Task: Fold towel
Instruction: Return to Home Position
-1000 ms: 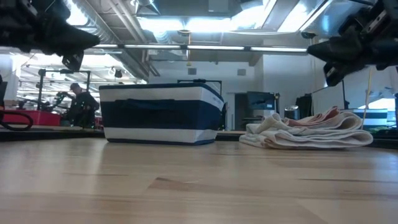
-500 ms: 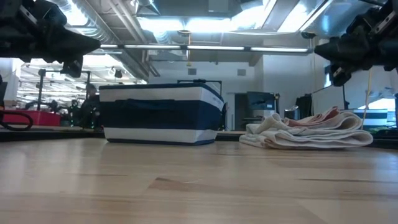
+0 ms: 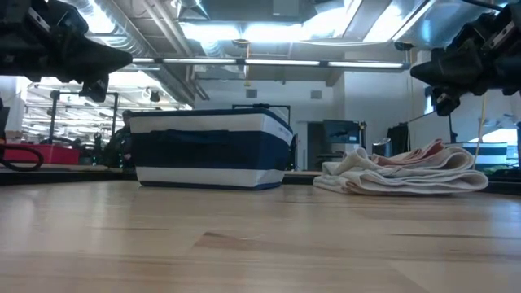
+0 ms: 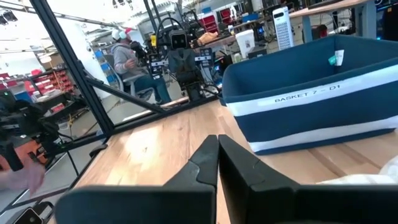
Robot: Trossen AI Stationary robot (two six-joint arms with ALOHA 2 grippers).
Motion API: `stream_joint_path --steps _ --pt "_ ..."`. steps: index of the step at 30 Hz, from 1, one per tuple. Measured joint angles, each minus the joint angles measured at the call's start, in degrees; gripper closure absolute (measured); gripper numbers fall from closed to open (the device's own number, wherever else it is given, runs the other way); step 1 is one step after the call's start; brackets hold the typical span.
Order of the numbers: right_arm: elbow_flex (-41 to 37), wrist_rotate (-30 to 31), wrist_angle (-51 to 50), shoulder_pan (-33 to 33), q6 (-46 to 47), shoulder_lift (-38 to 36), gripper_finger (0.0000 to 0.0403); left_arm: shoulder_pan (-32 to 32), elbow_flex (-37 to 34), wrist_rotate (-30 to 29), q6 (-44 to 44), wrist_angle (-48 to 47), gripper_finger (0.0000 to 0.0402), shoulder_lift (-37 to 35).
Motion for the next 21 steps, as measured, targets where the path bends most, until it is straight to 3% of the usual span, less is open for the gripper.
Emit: stream_joint_path --steps 21 --pt "-0.04 0.02 -0.02 0.00 0.13 0.00 0.0386 0.00 0.00 0.00 -0.27 0.00 0.0398 0.04"
